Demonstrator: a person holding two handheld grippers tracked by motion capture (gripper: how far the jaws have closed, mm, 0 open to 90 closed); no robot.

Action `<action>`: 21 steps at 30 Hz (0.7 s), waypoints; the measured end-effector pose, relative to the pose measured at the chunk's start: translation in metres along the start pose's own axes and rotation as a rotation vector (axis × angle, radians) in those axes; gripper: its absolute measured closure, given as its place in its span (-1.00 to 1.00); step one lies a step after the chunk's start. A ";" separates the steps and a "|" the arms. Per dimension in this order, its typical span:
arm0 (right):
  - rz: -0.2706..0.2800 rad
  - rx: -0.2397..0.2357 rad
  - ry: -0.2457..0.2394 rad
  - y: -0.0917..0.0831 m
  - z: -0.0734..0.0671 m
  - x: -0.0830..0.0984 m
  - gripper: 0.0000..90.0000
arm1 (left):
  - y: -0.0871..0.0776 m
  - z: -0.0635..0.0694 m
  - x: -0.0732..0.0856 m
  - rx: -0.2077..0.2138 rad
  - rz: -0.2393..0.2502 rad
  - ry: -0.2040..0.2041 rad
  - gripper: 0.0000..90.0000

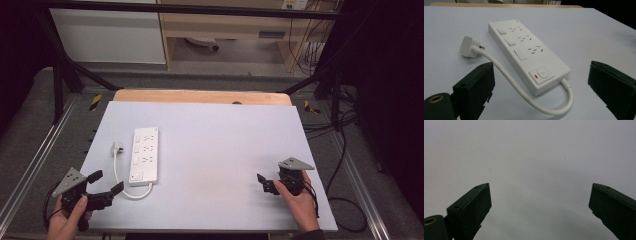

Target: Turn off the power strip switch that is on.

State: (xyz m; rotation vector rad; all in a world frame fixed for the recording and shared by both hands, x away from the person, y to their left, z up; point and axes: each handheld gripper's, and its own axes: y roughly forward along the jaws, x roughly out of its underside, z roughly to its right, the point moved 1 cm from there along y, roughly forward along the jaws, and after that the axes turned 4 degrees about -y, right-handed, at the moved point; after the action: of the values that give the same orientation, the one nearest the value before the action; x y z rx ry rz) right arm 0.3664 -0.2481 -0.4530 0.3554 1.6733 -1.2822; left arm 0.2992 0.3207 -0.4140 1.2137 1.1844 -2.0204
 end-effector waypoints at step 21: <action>0.061 -0.003 0.008 -0.006 0.000 -0.004 -0.90 | -0.005 0.000 -0.003 0.001 0.063 -0.009 -0.85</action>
State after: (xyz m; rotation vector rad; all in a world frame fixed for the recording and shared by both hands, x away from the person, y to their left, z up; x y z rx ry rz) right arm 0.3642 -0.2487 -0.4465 0.4069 1.6593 -1.2346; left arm 0.2972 0.3227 -0.4092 1.2263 1.1269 -1.9783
